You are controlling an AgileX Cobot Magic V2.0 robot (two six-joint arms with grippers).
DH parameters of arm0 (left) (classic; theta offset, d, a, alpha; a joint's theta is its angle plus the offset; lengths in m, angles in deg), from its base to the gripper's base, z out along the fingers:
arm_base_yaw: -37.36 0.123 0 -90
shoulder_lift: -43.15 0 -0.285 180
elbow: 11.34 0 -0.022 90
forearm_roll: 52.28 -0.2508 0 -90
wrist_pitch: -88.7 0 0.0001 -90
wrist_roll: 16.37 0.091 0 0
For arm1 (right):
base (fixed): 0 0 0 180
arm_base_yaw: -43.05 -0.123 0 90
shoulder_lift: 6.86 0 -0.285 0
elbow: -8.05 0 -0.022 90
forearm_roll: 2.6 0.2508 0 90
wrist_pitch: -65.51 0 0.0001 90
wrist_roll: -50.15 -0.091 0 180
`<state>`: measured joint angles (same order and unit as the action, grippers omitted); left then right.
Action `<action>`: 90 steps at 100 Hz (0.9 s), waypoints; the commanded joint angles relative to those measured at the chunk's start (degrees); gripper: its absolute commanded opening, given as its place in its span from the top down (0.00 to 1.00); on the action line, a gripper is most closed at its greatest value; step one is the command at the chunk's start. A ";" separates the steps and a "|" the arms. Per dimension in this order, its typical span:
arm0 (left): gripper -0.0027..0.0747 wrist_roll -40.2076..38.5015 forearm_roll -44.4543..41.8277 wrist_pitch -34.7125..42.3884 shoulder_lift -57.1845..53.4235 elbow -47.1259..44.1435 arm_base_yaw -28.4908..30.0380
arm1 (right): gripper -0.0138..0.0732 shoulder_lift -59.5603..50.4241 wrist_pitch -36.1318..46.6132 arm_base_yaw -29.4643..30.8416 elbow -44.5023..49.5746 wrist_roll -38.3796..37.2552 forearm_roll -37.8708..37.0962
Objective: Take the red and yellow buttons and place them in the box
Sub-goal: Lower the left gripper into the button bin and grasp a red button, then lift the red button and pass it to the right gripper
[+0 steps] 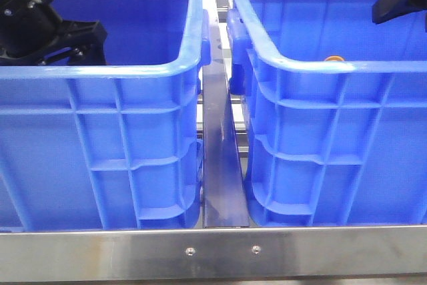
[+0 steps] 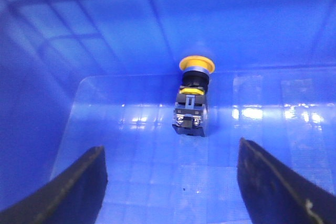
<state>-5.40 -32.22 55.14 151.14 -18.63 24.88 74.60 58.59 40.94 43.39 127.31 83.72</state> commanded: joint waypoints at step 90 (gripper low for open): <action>0.99 13.13 9.56 -1.90 -16.25 1.68 -1.93 | 0.22 -1.90 -0.08 0.31 -1.37 0.61 0.79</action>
<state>2.92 -27.72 52.26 139.45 -18.50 24.42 74.60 59.10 40.94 43.39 127.31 83.72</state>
